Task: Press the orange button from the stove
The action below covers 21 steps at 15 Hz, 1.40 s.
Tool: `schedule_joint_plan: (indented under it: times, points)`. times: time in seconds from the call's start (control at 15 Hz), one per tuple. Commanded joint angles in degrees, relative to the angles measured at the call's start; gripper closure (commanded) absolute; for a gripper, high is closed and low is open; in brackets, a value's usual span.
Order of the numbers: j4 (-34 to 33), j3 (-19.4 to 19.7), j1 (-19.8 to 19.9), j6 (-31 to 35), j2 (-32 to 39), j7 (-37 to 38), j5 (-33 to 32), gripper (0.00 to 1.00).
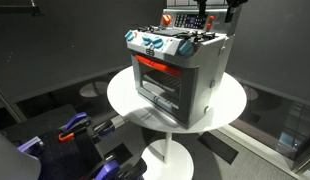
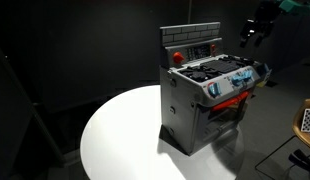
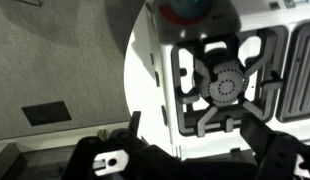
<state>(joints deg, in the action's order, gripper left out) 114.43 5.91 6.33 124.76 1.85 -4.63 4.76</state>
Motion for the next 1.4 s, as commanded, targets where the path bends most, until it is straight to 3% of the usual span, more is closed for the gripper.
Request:
schedule_joint_plan:
  times: [0.0, 0.6, 1.07, 1.33]
  points:
    - [2.19, 0.78, 0.51, -7.79, -4.85, 0.31, -3.75, 0.00]
    - [6.08, 1.24, 0.74, -21.36, -16.01, -1.51, -9.53, 0.00]
    - [10.37, 1.70, 0.64, -23.32, -24.22, -3.02, -9.84, 0.00]
    - [10.18, 1.60, 0.43, -22.88, -23.68, -1.63, -9.19, 0.00]
